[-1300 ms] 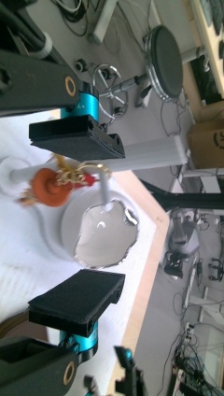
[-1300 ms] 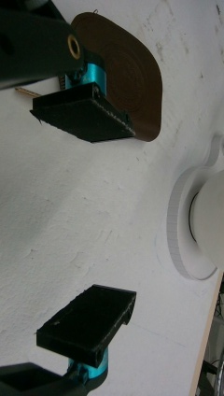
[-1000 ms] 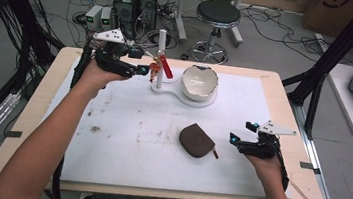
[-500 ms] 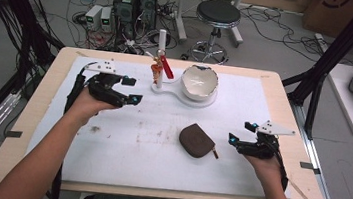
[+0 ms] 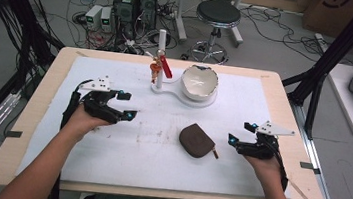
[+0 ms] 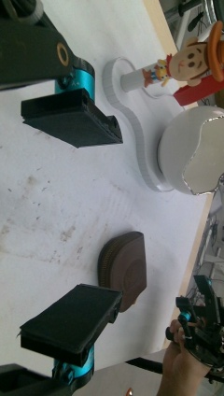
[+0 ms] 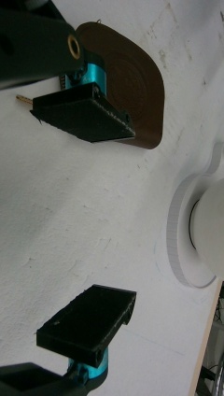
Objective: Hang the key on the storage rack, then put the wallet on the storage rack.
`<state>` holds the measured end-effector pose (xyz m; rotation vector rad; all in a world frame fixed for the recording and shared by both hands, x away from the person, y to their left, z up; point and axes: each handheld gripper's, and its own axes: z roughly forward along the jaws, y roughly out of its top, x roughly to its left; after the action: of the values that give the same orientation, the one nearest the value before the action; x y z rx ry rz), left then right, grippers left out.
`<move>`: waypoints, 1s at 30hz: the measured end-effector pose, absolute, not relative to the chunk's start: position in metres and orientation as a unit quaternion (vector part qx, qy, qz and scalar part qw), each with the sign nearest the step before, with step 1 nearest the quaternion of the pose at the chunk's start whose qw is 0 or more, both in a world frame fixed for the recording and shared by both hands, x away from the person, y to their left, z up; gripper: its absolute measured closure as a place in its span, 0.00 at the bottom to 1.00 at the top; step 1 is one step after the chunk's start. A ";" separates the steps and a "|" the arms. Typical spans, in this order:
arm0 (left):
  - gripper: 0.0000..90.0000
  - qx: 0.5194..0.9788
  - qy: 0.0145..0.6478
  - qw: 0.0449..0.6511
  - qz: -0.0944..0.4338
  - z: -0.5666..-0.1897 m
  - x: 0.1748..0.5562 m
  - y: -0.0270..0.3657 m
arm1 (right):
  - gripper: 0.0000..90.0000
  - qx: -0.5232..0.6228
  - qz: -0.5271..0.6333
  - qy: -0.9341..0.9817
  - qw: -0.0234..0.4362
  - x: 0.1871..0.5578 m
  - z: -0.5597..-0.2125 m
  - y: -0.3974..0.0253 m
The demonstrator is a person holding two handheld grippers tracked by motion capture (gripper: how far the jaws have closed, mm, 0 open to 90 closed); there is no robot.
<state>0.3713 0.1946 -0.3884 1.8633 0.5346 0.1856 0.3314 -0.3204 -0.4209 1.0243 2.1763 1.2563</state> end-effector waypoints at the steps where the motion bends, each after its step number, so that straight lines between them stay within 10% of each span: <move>1: 0.23 0.791 0.227 0.562 0.078 -0.390 0.370 0.195 | 0.22 0.367 0.453 0.784 0.212 0.331 -0.421 -0.320; 30: 0.22 0.779 0.253 0.567 0.089 -0.412 0.359 0.217 | 0.22 0.362 0.452 0.788 0.207 0.324 -0.422 -0.318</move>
<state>0.3587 0.2170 -0.4120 1.8304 0.5947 0.2094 0.3239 -0.3175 -0.4221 1.0094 2.1952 1.2602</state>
